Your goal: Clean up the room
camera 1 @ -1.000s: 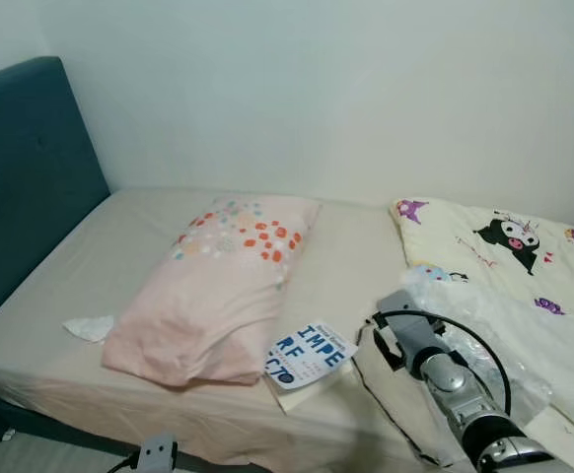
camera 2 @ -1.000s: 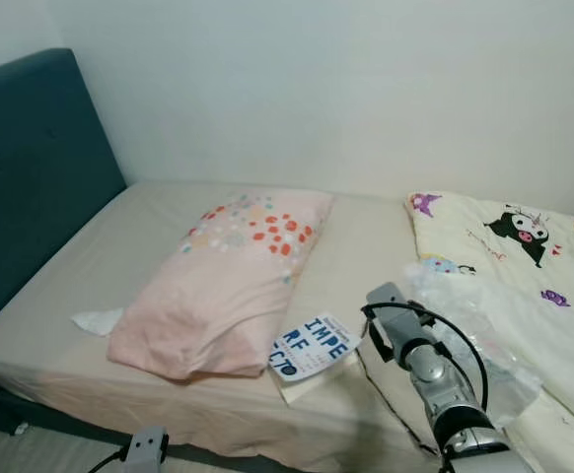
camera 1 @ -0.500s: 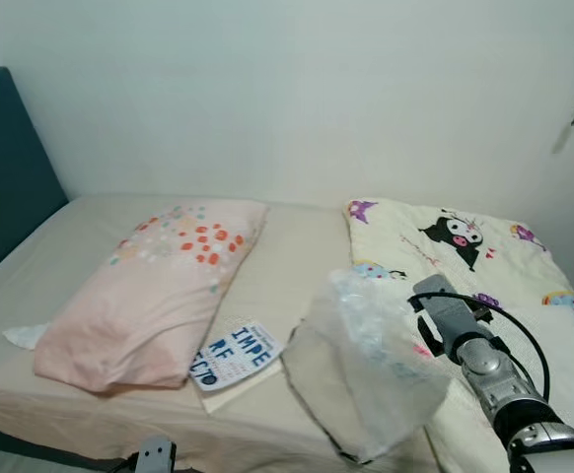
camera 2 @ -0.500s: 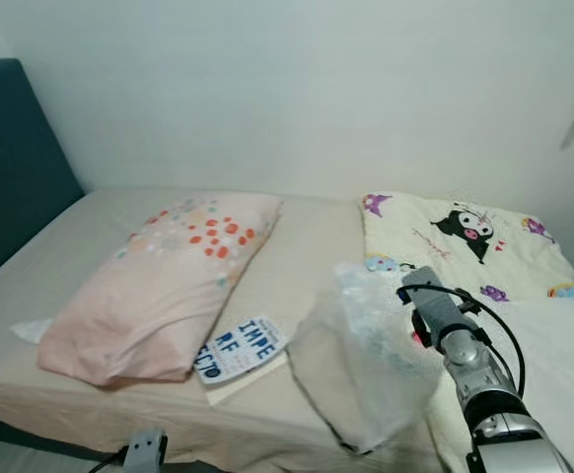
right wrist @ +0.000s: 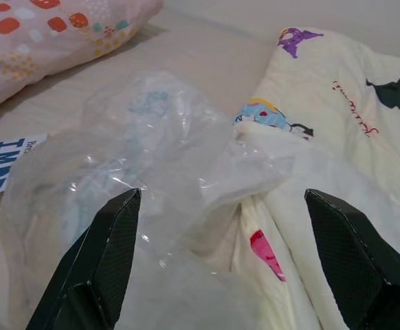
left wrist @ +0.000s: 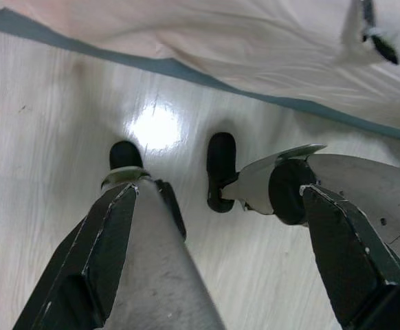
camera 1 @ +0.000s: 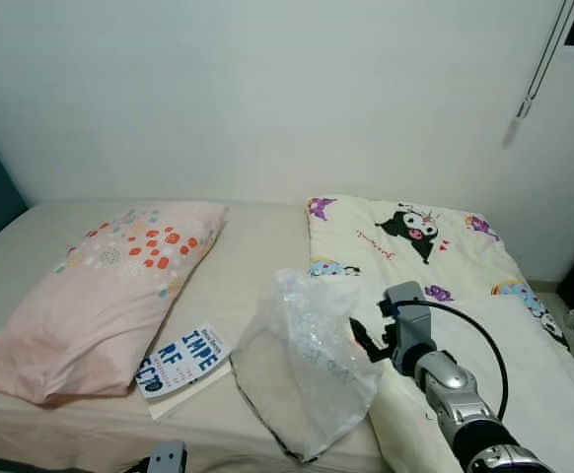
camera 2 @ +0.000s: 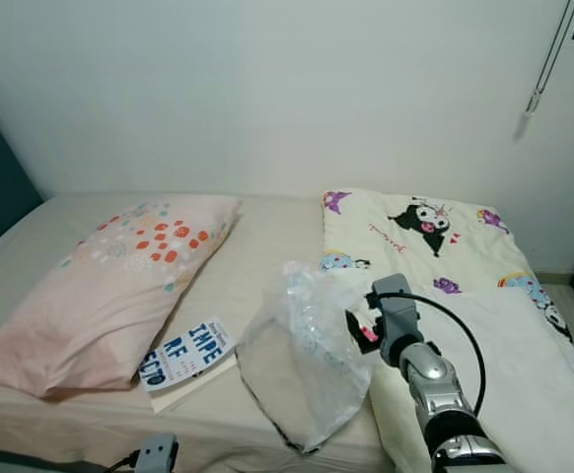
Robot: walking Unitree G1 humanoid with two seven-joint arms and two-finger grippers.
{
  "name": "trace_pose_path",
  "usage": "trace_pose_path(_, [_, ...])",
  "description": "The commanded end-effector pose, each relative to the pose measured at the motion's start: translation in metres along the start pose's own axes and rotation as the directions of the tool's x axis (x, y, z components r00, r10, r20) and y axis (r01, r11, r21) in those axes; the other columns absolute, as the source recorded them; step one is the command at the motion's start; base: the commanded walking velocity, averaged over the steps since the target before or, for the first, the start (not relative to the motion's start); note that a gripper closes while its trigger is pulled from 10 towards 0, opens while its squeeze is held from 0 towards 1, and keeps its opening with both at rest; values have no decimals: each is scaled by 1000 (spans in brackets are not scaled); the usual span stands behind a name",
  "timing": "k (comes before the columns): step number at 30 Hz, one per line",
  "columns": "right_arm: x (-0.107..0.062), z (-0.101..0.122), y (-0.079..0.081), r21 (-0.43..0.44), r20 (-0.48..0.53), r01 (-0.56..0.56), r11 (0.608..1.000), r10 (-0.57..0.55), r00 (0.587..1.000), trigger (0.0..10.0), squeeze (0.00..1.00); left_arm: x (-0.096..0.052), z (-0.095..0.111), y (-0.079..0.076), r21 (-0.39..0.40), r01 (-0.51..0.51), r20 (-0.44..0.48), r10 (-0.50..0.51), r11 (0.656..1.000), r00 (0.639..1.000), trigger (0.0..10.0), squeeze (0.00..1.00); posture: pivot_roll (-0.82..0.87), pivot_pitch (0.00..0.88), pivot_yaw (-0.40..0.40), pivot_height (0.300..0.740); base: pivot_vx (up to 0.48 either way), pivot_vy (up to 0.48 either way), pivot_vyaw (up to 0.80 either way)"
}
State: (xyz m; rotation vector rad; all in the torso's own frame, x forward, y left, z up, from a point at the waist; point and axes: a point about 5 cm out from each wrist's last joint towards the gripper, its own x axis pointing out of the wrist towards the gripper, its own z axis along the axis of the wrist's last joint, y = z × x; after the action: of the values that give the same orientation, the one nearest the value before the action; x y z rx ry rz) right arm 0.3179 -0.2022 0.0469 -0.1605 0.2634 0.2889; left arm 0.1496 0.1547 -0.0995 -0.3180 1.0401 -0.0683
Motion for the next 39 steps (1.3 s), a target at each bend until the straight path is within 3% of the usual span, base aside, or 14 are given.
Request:
trace_pose_path(1, [-1,-7,7,26,-13,-16,1000,17,1000,10000,0,-3,-2,8,17,-24,-7,24,1000,1000,10000,0,-153,0,2,736,0,0,0])
trace_pose_path(8, [-3,-27,20,21,-119,-33,999,35,992,10000,0,-4,-6,10,25,-28,-16,28,999,999,10000,0,-142,0,13,736,0,0,0])
trace_pose_path(13, [4,-35,48,-16,-193,-112,994,107,975,10000,0,-8,-14,18,68,-28,-38,31,997,999,10000,0,-87,32,29,736,0,0,0])
trace_pose_path(17, [6,-38,45,-146,-276,-64,987,22,961,10000,0,-12,-15,27,70,-39,-36,41,997,999,10000,0,-65,47,34,736,0,0,0])
trace_pose_path(22, [7,-38,37,-153,-306,16,988,-62,950,10000,0,-16,-17,37,61,-64,-33,66,996,997,10000,0,-54,57,40,736,0,0,0])
trace_pose_path(23, [6,-39,33,-156,-316,40,987,-88,945,0,0,-17,-18,38,61,-67,-34,69,996,997,10000,0,-54,55,43,736,0,0,0])
trace_pose_path(27, [3,-41,24,-177,-343,96,980,-153,927,0,0,-17,-18,38,61,-67,-33,70,996,997,10000,0,-57,55,44,736,0,0,0])
trace_pose_path(30, [-1,-44,12,-188,-374,156,970,-218,901,0,0,-13,-14,30,60,-48,-24,50,997,998,10000,0,-74,41,39,736,0,0,0])
trace_pose_path(35, [-2,-44,8,-171,-387,183,968,-236,891,0,0,-10,-10,24,64,-33,-16,35,997,999,10000,0,-83,34,39,736,0,0,0])
trace_pose_path(39, [1,-40,10,-43,-364,212,976,-213,907,0,0,-7,-3,18,71,-23,-7,24,997,1000,10000,0,-104,5,40,736,0,0,0])
